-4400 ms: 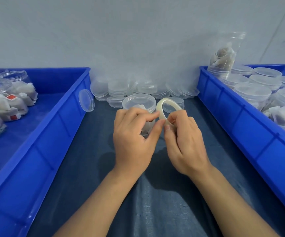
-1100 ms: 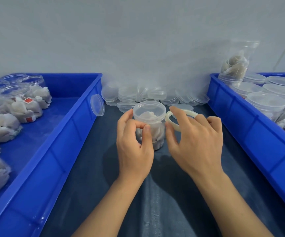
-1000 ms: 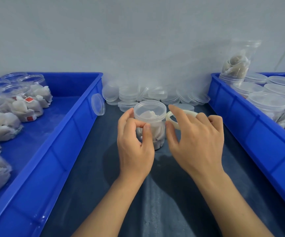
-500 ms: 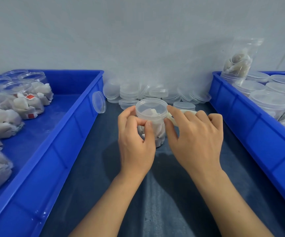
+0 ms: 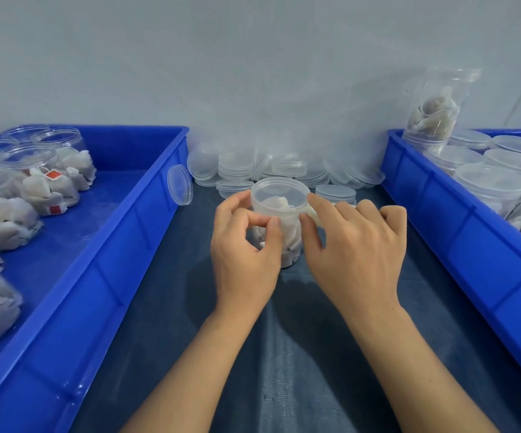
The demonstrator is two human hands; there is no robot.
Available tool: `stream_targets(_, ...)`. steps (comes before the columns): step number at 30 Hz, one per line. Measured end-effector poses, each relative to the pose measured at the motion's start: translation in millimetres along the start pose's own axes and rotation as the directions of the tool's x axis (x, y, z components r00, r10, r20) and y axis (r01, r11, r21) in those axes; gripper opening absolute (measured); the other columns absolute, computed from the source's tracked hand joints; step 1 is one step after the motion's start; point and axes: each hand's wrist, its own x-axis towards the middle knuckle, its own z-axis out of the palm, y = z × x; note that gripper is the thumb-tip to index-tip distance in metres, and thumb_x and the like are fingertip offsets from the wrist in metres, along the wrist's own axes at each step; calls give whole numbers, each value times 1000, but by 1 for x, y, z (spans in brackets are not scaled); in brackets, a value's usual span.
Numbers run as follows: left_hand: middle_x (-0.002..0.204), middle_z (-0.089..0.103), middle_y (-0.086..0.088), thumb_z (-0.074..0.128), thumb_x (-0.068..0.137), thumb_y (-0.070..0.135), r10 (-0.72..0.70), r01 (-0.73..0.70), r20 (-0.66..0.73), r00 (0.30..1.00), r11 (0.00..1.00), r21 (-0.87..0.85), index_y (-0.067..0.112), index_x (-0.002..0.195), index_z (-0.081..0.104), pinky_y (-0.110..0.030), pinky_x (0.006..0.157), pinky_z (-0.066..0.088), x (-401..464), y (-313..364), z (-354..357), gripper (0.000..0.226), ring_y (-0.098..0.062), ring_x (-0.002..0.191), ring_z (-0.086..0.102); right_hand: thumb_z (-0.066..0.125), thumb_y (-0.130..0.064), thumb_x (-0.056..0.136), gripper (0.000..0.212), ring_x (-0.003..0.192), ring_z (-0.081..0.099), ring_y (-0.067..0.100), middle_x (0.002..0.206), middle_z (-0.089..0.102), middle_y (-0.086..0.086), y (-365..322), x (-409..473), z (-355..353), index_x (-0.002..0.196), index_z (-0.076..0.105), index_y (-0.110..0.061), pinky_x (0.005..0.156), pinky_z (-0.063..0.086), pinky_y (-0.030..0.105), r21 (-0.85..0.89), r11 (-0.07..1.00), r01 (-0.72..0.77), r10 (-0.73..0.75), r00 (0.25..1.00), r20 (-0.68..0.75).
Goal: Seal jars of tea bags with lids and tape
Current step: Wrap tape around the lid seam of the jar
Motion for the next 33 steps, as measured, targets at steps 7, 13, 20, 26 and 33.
stream_targets(7, 128, 69, 6, 86, 87, 9, -225, 244, 98, 969, 927, -284, 17, 113, 64, -48, 101, 59, 12, -11, -6, 35, -11, 128, 63, 61, -32, 103, 24, 61, 48, 25, 62, 60, -2, 0, 1, 1, 113, 80, -20, 74, 31, 41, 5, 1000, 2, -2, 1000, 10)
stream_targets(13, 145, 60, 20, 77, 86, 43, -195, 264, 299, 934, 941, -211, 30, 144, 52, -38, 113, 46, 10, -15, -8, 64, -5, 140, 53, 60, -34, 104, 26, 60, 49, 24, 61, 58, -2, 0, 1, 0, 117, 79, -21, 75, 33, 41, 26, 1000, -8, 8, 1000, 27)
stream_targets(20, 143, 63, 16, 73, 86, 63, -251, 303, 328, 911, 946, -115, 34, 151, 54, -36, 109, 52, 16, -16, -7, 73, -2, 132, 60, 60, -35, 105, 27, 61, 48, 24, 61, 55, -3, -1, 1, -2, 120, 77, -22, 76, 34, 42, 56, 998, -10, 7, 998, 55)
stream_targets(26, 127, 69, 24, 69, 83, 69, -230, 265, 259, 938, 958, -109, 37, 135, 59, -12, 88, 45, 13, -8, -11, 61, 1, 121, 63, 49, -24, 101, 30, 64, 44, 23, 68, 62, -7, 0, 3, -7, 115, 75, -24, 78, 33, 42, 137, 989, -49, 37, 995, 95)
stream_targets(33, 125, 63, 12, 63, 85, 67, -235, 261, 183, 955, 955, -138, 22, 128, 52, -34, 103, 51, 12, -6, -8, 63, -8, 120, 62, 50, -24, 100, 27, 68, 47, 23, 76, 66, -8, 0, 3, -9, 114, 73, -23, 81, 34, 41, 192, 980, -50, 26, 992, 123)
